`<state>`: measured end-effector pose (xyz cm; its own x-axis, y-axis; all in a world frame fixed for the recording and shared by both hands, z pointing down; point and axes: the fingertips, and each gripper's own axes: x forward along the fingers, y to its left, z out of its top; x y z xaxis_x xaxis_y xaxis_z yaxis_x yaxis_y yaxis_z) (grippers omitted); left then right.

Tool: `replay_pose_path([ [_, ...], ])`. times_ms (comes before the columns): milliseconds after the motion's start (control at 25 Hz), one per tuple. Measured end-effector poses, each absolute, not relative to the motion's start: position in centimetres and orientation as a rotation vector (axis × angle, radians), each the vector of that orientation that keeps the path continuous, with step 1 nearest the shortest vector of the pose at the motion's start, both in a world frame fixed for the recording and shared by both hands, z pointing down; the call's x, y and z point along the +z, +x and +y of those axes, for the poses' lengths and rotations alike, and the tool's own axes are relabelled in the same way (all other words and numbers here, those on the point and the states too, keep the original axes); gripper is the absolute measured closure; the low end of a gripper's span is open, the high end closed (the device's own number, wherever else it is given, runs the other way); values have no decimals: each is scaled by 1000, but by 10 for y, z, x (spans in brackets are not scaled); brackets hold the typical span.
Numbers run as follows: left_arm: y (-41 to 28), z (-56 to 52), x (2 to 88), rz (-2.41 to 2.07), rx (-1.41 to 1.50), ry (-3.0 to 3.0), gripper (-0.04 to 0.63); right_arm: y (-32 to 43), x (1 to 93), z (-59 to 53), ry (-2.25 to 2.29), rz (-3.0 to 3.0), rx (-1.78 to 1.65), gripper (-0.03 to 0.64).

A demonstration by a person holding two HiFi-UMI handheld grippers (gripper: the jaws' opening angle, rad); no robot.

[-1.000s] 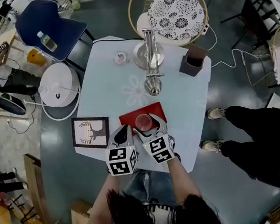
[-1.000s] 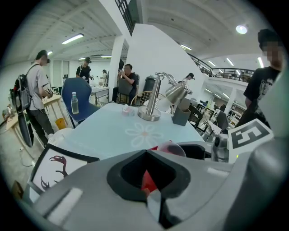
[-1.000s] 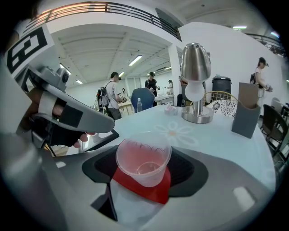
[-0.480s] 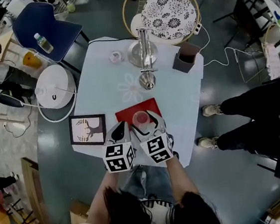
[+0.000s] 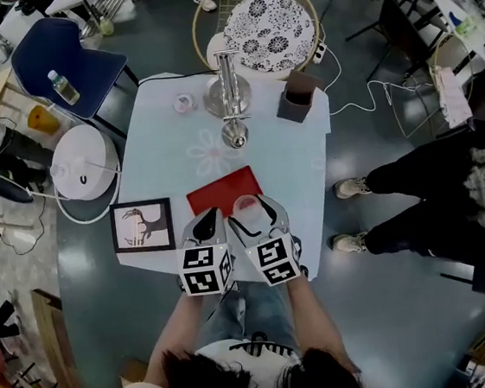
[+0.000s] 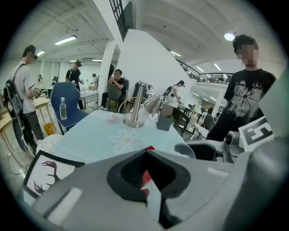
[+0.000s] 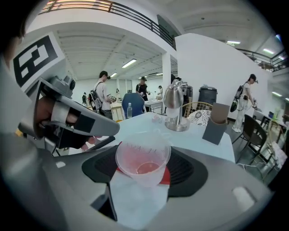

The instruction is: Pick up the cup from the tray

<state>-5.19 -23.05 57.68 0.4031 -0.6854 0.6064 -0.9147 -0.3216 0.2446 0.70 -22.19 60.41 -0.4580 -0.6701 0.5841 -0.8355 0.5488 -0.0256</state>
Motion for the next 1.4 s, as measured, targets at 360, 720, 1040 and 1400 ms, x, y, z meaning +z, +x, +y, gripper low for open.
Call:
replay_pose_path([
  [360, -17, -219, 585, -1262, 579, 2172, 595, 51, 616, -198, 1346, -2173, 486, 272],
  [720, 22, -209, 596, -1167, 636, 2226, 595, 85, 633, -182, 1443, -2133, 569, 272],
  [1040, 36, -212, 613, -1169, 669, 2213, 595, 95, 656, -183, 1468, -2140, 621, 273],
  [1400, 25, -223, 618, -1229, 657, 2175, 595, 94, 667, -181, 1470, -2161, 656, 272],
])
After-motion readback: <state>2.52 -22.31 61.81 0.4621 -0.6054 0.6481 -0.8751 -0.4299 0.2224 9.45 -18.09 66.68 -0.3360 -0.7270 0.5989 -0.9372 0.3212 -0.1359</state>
